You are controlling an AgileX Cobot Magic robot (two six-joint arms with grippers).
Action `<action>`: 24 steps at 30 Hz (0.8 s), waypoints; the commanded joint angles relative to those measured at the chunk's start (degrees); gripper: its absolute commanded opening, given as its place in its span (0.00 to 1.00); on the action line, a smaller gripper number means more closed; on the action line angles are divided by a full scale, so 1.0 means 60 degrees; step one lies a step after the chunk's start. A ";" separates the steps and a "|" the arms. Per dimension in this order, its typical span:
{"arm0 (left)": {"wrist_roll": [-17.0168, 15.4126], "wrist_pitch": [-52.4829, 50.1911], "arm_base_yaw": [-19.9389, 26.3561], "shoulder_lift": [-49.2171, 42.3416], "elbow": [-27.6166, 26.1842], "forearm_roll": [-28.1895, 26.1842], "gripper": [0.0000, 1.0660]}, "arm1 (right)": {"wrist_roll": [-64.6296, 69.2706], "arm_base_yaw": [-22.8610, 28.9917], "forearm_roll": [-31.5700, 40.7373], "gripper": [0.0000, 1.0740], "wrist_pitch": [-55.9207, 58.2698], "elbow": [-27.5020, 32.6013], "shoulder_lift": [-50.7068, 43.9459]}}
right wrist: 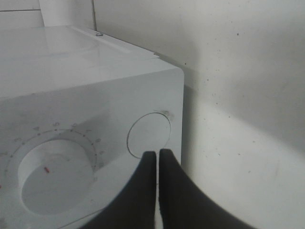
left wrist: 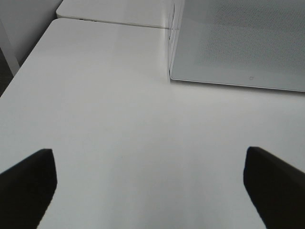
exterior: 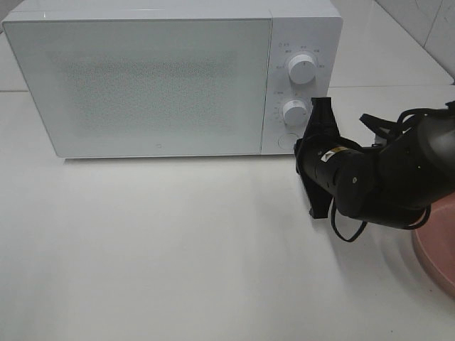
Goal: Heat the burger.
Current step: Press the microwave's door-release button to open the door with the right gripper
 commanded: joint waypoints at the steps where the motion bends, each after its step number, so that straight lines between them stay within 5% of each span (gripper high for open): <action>1: -0.0029 -0.0086 -0.0048 -0.0229 0.0038 0.0019 0.94 | 0.0057 -0.0181 -0.0267 0.00 0.0038 -0.0296 0.0239; 24: -0.0038 -0.0086 -0.0048 -0.0229 0.0038 0.0019 0.94 | 0.0067 -0.0611 -0.0850 0.00 0.0048 -0.1595 0.1404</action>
